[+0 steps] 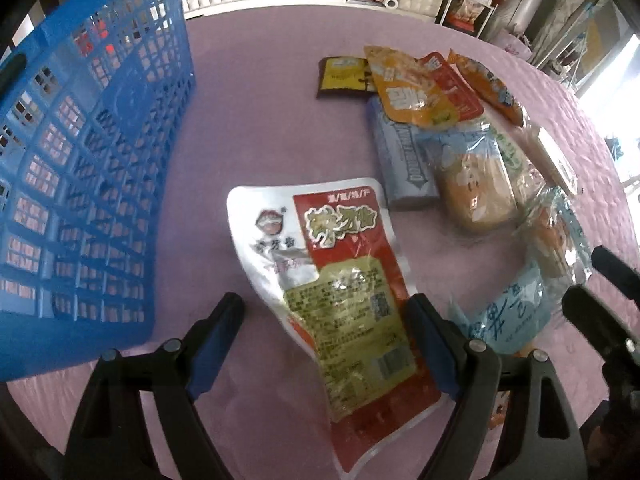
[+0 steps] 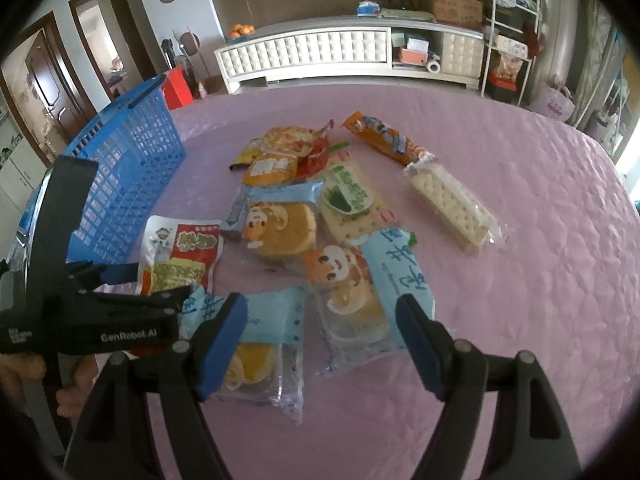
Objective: Organize snacks
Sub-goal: 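Lower the left gripper onto the red-and-white snack pouch and close it, then lift the red pouch with the left gripper while the right gripper grasps a light-blue bread pack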
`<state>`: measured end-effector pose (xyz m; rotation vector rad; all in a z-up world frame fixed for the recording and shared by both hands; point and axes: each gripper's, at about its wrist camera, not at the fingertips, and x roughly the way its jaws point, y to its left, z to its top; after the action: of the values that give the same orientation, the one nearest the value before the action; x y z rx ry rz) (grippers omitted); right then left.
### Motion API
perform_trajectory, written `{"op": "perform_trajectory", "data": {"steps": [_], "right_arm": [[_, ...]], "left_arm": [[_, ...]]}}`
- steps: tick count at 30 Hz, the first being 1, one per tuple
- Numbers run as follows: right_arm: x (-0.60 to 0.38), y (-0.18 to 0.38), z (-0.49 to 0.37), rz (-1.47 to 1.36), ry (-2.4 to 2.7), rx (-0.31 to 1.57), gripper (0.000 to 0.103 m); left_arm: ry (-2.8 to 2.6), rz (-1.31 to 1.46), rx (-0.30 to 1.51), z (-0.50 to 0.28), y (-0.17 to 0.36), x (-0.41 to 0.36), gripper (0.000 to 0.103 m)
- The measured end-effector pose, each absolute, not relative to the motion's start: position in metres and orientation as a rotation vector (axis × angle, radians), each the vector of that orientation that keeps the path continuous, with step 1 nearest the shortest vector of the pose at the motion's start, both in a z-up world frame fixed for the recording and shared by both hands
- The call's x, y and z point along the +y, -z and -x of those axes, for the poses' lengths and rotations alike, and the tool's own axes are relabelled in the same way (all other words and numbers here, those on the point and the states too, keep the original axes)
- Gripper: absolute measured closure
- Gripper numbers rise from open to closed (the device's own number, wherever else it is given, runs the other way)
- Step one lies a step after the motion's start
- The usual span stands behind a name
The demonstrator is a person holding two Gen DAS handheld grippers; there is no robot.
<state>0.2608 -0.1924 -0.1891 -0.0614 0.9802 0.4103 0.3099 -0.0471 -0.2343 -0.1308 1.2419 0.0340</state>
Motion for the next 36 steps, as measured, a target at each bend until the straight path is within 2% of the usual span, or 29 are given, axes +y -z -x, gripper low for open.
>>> {"op": "perform_trajectory", "data": {"steps": [6,25,27,32,34,36], "right_arm": [[-0.197,0.188,-0.259,0.045,-0.412,0.981,0.023],[-0.204,0.190,-0.257,0.010,-0.422,0.992,0.023],[-0.204,0.189,-0.255,0.013,-0.420,0.990,0.023],[-0.203,0.186,-0.253,0.019,-0.411,1.001,0.023],[-0.202,0.186,-0.252,0.011,-0.418,1.014,0.023],[-0.198,0.186,-0.251,-0.005,-0.429,1.030,0.023]], "left_arm": [[0.018,0.159,1.241,-0.314,0.223,-0.046,0.021],[-0.071,0.082,1.309,-0.325,0.234,-0.072,0.022],[-0.072,0.061,1.300,-0.320,0.233,-0.072,0.035],[-0.029,0.038,1.286,-0.308,0.231,-0.073,0.055],[-0.034,0.007,1.261,-0.303,0.224,-0.071,0.070],[-0.021,-0.001,1.266,-0.297,0.222,-0.070,0.071]]}}
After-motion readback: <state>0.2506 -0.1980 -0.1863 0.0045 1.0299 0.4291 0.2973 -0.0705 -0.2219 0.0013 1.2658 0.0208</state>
